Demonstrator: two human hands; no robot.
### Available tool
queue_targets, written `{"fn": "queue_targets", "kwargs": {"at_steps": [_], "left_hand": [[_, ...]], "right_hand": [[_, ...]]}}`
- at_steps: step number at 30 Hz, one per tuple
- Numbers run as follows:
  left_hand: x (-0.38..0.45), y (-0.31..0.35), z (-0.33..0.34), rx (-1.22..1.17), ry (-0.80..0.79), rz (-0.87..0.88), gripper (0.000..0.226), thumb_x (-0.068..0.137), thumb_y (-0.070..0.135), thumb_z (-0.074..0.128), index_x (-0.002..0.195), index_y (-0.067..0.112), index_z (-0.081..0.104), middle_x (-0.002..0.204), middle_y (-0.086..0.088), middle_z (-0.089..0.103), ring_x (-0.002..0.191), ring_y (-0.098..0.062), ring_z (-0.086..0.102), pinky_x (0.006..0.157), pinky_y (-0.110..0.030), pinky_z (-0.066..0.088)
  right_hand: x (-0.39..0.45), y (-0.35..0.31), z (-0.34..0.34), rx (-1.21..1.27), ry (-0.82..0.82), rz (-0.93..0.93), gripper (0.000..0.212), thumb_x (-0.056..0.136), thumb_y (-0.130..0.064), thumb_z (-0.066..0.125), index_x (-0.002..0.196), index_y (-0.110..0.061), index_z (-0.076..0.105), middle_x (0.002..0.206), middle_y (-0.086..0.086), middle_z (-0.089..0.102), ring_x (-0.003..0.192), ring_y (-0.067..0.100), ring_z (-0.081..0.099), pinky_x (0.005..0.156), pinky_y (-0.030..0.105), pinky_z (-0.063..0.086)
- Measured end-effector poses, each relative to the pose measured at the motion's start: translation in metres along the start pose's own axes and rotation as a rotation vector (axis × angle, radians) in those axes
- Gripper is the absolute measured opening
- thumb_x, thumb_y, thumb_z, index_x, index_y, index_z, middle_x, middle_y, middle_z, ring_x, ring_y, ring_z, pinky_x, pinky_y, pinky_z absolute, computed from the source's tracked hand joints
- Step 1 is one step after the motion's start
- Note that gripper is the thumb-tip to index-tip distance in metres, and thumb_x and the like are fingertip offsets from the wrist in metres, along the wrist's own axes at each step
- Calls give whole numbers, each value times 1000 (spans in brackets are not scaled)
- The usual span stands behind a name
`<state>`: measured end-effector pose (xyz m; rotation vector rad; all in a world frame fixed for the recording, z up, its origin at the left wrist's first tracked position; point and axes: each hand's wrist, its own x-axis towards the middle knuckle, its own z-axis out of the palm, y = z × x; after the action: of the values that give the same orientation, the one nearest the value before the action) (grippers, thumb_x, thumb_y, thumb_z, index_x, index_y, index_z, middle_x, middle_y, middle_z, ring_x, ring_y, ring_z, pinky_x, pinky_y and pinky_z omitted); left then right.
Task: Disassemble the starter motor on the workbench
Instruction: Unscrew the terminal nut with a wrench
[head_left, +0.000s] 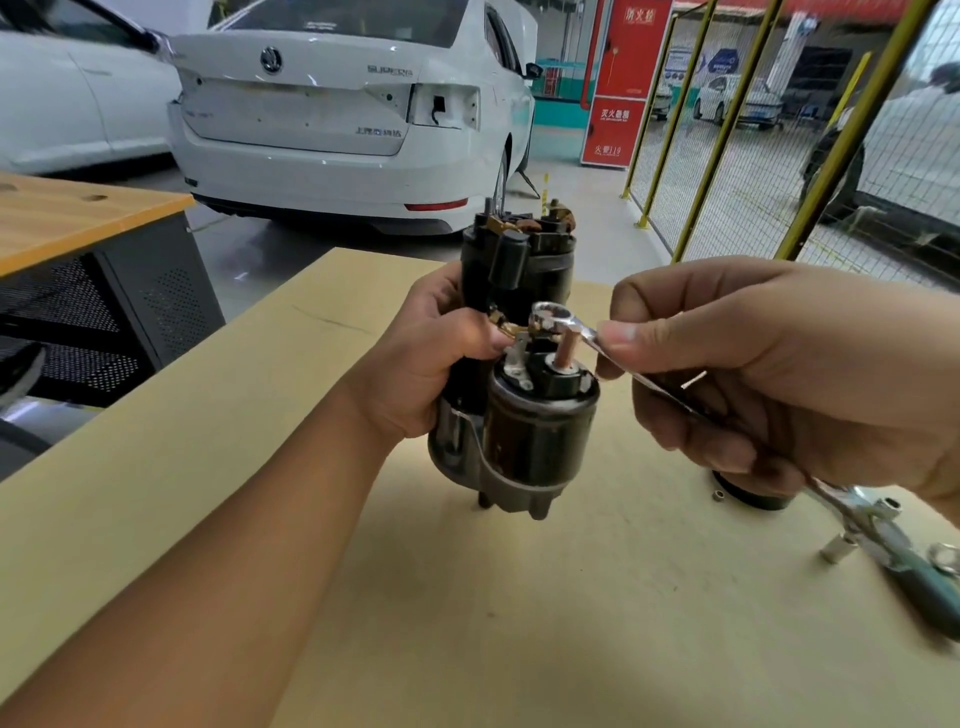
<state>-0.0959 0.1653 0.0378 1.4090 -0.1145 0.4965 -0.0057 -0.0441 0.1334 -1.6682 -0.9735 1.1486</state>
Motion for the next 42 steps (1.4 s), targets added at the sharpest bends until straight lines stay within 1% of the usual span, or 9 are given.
{"fn": "queue_targets", "kwargs": {"at_steps": [9, 12, 17, 24, 29, 32, 35, 38, 42], "left_hand": [[0, -2, -3, 55, -33, 17, 33, 77, -7, 51, 109, -1, 56, 86, -10, 61, 81, -27, 62, 71, -38, 53], [2, -3, -5, 57, -19, 3, 39, 78, -7, 51, 116, -5, 54, 90, -17, 58, 87, -38, 60, 78, -44, 53], [-1, -3, -4, 26, -104, 41, 31, 82, -15, 47, 108, -1, 56, 88, -12, 63, 83, -26, 64, 74, -36, 54], [2, -2, -1, 41, -76, 25, 33, 80, -15, 46, 108, -2, 56, 88, -16, 60, 82, -31, 60, 73, -38, 54], [2, -3, -2, 21, -99, -4, 39, 82, -16, 41, 120, -25, 43, 106, -59, 40, 92, -69, 45, 85, -73, 38], [3, -4, -3, 18, -72, 4, 37, 83, -15, 40, 119, -13, 49, 104, -45, 47, 98, -57, 46, 87, -65, 36], [3, -4, -5, -32, -82, -16, 36, 87, -8, 38, 120, -1, 51, 102, -31, 55, 99, -49, 55, 89, -55, 45], [0, -3, -6, -86, -112, -60, 35, 88, -4, 39, 120, -2, 54, 101, -24, 65, 96, -39, 67, 84, -45, 55], [-1, 0, -6, -67, -45, -70, 40, 89, -5, 38, 127, -6, 51, 104, -28, 64, 97, -37, 70, 84, -44, 57]], "right_hand": [[4, -7, -9, -186, -37, -2, 36, 73, -36, 87, 73, -10, 62, 56, 14, 56, 33, 17, 43, 40, 21, 40], [7, -10, -14, -175, -106, 39, 31, 72, -40, 77, 74, -12, 63, 55, 11, 53, 33, 14, 37, 40, 16, 35], [14, -5, -17, -61, -236, 105, 29, 75, -37, 76, 77, -11, 62, 54, 8, 50, 31, 10, 35, 36, 13, 33], [14, -2, -24, -170, -194, 66, 38, 74, -44, 81, 77, -10, 64, 56, 12, 53, 34, 14, 41, 40, 18, 37], [22, 13, -20, -579, 76, -242, 55, 82, -70, 60, 76, -16, 69, 67, 6, 67, 58, 19, 64, 54, 27, 53], [31, 32, -16, -830, 327, -526, 58, 90, -66, 45, 81, -13, 68, 70, 4, 67, 67, 15, 65, 61, 31, 51], [39, 45, -6, -984, 520, -735, 51, 103, -51, 37, 85, -13, 66, 69, -2, 58, 67, 12, 53, 59, 21, 40], [38, 49, 0, -822, 717, -783, 46, 102, -46, 41, 81, -12, 62, 62, -7, 49, 60, 9, 47, 52, 17, 31], [24, 42, 2, -656, 753, -784, 53, 98, -54, 50, 74, -9, 64, 53, 4, 49, 47, 18, 43, 42, 32, 32]]}}
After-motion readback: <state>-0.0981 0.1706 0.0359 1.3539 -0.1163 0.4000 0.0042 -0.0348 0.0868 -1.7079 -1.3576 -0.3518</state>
